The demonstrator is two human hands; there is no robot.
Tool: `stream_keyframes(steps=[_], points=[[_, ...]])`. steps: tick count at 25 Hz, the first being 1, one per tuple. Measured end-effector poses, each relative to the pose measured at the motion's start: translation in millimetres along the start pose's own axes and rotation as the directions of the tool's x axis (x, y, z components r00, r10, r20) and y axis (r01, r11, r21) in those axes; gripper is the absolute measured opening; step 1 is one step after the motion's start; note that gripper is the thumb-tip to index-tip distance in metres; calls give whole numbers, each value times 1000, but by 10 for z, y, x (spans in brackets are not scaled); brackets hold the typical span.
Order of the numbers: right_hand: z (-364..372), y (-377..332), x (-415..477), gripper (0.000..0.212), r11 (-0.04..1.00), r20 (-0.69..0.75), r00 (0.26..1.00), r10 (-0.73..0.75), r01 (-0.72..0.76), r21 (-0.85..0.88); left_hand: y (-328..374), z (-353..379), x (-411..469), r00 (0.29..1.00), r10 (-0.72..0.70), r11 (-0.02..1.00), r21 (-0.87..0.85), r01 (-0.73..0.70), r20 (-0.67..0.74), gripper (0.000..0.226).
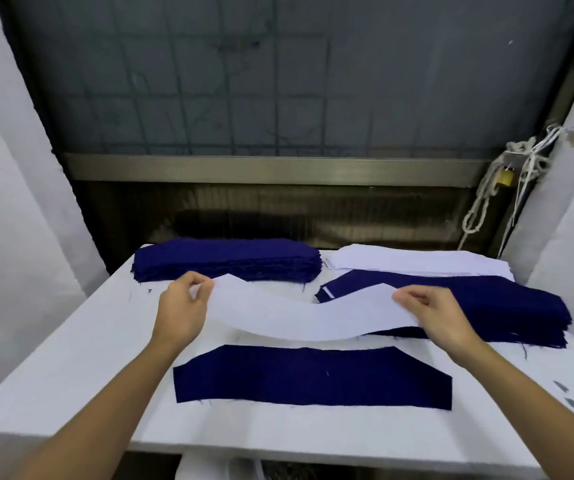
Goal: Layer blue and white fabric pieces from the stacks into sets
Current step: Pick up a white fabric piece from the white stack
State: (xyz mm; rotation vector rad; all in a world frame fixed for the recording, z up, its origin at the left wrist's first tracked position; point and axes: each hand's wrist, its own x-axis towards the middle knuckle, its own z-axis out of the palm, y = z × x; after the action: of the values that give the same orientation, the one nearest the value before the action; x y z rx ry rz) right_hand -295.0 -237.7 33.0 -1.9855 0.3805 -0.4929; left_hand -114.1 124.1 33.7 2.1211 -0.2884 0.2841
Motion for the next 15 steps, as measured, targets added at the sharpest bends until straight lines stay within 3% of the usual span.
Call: stream_keyframes(steps=[8, 15], points=[[58, 493, -495, 9, 997, -73, 996, 41, -46, -67, -642, 34, -527, 993, -59, 996, 77, 51, 101, 12], [176, 692, -656, 23, 907, -148, 988, -39, -27, -420, -784, 140, -680, 999, -22, 980, 197, 12, 47, 12]])
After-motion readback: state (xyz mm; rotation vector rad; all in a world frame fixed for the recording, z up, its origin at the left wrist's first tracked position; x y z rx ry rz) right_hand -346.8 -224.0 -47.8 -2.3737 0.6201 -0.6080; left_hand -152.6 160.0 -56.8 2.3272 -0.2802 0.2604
